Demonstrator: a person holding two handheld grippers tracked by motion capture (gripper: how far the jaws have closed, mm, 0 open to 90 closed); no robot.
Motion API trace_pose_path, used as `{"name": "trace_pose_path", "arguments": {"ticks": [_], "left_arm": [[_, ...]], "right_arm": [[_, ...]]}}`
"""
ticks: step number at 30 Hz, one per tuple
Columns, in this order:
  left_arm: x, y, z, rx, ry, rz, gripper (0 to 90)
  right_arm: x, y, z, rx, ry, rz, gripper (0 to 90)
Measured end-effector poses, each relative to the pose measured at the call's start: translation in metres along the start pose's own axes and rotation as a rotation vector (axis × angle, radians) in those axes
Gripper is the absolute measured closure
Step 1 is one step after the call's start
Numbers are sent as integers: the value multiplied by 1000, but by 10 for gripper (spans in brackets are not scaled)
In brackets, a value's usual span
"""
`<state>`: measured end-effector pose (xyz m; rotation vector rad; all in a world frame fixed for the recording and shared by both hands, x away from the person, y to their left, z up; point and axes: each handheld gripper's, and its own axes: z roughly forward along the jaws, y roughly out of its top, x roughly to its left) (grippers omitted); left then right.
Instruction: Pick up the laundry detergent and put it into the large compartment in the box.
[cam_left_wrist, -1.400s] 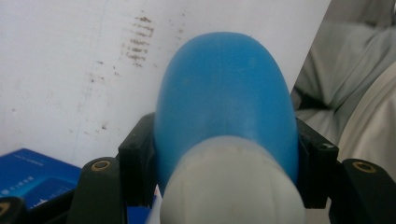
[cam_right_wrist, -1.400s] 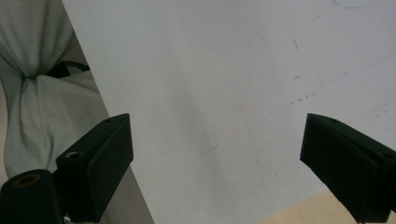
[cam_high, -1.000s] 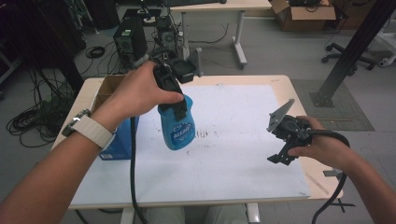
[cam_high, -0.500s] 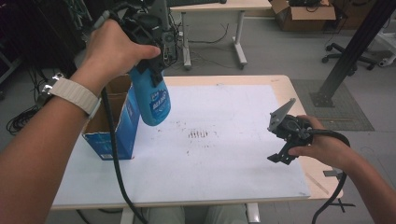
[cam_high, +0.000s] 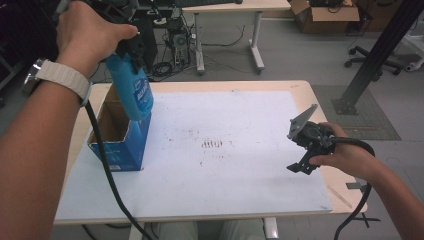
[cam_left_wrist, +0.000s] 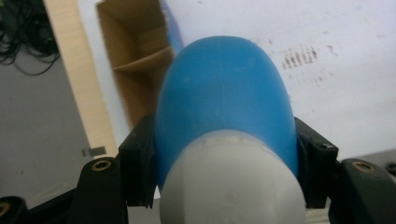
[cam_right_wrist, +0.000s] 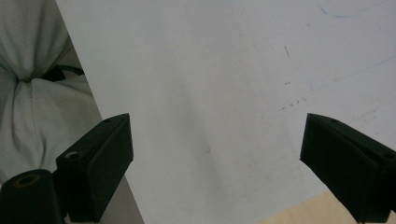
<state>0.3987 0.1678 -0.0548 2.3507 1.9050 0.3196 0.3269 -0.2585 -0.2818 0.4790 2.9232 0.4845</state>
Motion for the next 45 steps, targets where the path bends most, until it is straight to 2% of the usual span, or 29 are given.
{"name": "trace_pose_path", "arguments": {"ticks": [6,9,14,16,20,26,34,38,45], "left_arm": [[20,0,3,-15,17,-63,376],[28,-1,7,-18,39,-86,376],[38,-1,17,-17,67,-104,376],[41,-2,22,-30,73,-99,376],[48,-2,32,-29,62,-108,376],[56,-3,48,-28,67,-100,376],[63,-5,77,-2,67,-96,376],[68,-7,92,7,45,-103,376],[69,-11,114,22,48,-84,376]], "right_arm": [[-1,0,1,2,2,1,94],[-3,0,3,3,2,3,94],[-4,-1,5,4,6,8,94],[-4,-1,6,6,7,9,93],[-5,1,7,7,7,8,93],[-7,2,6,9,7,12,93],[-8,2,7,10,12,19,93],[-9,2,6,9,11,21,93],[-10,3,7,13,11,23,93]]}}
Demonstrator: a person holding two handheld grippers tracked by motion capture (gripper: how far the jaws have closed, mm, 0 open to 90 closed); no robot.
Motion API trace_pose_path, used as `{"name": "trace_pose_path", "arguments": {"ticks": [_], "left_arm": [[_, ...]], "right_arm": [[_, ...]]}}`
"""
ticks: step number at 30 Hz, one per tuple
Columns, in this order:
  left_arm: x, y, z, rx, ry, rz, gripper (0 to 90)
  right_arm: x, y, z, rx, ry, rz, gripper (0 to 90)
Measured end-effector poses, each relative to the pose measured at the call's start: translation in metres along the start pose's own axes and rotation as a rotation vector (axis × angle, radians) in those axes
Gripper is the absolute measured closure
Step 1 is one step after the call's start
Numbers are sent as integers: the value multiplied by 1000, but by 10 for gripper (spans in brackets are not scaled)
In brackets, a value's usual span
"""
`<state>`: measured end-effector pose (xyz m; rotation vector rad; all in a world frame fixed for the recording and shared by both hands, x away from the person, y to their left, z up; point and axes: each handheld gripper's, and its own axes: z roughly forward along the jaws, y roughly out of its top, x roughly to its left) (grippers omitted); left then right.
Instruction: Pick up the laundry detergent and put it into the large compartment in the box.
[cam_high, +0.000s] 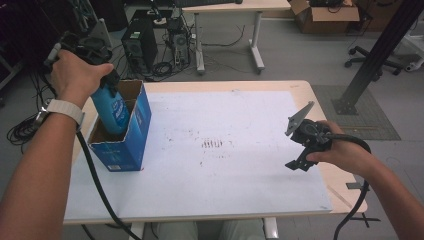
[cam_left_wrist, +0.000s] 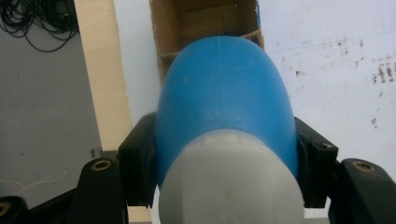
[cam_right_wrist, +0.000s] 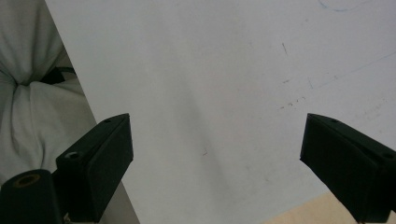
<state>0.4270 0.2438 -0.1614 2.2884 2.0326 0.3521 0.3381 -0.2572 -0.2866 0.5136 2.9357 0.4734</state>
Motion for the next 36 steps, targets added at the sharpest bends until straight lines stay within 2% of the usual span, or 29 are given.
{"name": "trace_pose_path", "arguments": {"ticks": [16,18,24,36], "left_arm": [[0,-11,44,6,7,13,376],[-1,-14,55,3,5,14,376],[-4,-18,72,4,6,15,376],[-6,-23,94,4,4,16,376]], "right_arm": [[0,-2,1,4,-1,10,93],[0,-3,1,-1,-1,11,93],[0,-4,1,1,-1,13,93],[1,-4,1,2,-2,17,93]]}}
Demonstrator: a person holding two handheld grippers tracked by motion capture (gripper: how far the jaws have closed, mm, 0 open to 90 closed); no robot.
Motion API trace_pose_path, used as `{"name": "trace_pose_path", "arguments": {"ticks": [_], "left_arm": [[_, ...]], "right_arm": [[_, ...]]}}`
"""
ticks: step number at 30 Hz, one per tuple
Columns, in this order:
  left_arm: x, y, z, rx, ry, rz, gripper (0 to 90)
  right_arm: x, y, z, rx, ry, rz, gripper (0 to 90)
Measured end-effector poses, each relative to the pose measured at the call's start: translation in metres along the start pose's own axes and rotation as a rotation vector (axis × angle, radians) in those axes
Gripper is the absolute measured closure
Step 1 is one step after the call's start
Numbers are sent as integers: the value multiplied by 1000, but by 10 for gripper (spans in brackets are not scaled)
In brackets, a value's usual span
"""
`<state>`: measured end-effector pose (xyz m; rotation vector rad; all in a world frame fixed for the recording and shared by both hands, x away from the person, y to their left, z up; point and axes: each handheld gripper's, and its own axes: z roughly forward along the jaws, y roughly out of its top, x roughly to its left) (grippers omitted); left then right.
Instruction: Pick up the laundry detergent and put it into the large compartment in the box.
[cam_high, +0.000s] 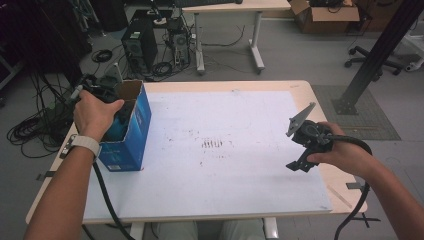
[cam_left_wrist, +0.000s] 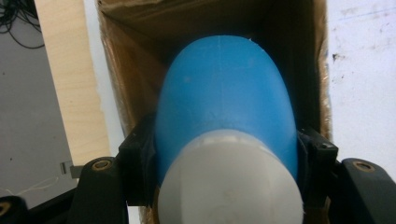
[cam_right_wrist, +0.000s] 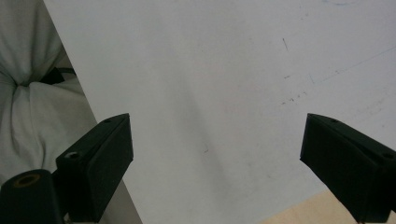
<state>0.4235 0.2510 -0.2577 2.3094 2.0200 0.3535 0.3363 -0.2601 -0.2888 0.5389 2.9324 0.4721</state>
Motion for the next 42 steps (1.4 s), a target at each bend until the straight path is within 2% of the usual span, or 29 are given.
{"name": "trace_pose_path", "arguments": {"ticks": [16,31,35,42], "left_arm": [[-1,-5,19,8,-1,14,376],[-1,-3,20,4,-10,20,371],[0,-2,18,-2,-31,13,337],[1,-3,10,-18,-32,14,318]], "right_arm": [[-1,-3,1,-1,1,7,93],[0,-1,2,0,5,4,93],[0,-2,2,-1,4,7,93],[1,0,1,-1,4,1,93]]}}
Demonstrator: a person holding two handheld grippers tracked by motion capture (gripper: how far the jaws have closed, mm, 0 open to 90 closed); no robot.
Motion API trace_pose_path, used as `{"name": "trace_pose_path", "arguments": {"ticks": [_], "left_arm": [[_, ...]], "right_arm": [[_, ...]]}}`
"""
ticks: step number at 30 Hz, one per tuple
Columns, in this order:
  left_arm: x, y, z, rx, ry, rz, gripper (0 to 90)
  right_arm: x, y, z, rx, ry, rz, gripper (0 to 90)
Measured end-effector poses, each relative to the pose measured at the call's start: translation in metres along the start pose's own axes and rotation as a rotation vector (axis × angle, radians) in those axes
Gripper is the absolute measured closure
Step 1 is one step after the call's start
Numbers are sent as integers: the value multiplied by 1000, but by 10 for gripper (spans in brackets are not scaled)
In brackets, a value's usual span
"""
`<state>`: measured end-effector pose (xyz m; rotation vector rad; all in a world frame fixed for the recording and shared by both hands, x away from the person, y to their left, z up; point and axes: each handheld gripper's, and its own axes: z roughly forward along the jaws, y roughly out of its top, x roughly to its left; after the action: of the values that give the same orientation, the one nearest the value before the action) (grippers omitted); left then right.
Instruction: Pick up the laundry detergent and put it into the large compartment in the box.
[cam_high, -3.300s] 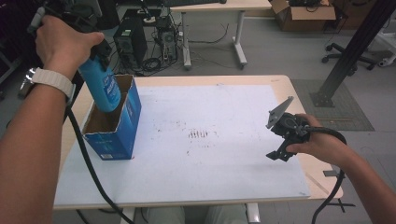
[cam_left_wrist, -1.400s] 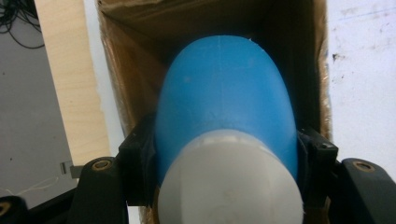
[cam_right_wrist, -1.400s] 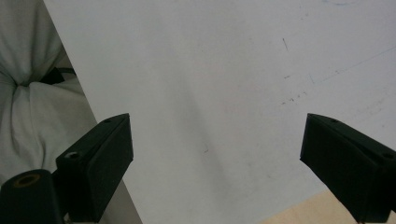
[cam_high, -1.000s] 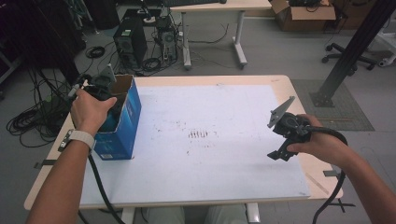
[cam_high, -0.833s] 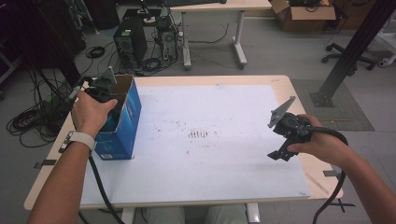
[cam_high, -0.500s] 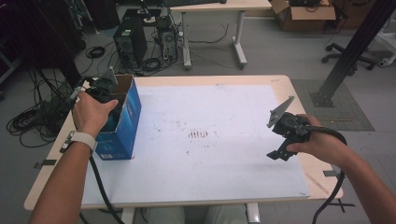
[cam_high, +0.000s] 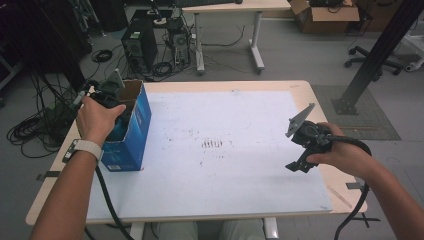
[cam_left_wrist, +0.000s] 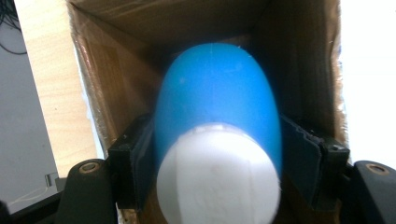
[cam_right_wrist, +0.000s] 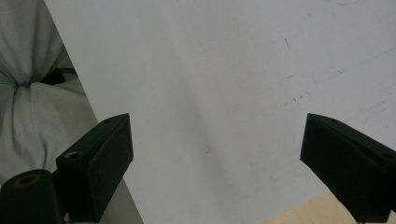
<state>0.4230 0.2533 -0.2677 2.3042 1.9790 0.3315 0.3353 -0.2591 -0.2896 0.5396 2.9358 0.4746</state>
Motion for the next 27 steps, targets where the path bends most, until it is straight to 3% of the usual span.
{"name": "trace_pose_path", "arguments": {"ticks": [7,22,27], "left_arm": [[1,0,-9,-22,-4,-6,284],[-5,2,-40,-65,5,27,262],[-5,1,-54,-90,-15,38,261]], "right_arm": [[2,-1,-2,-2,-2,0,93],[4,-4,-8,-6,-11,1,94],[4,-4,-10,-8,-14,3,93]]}}
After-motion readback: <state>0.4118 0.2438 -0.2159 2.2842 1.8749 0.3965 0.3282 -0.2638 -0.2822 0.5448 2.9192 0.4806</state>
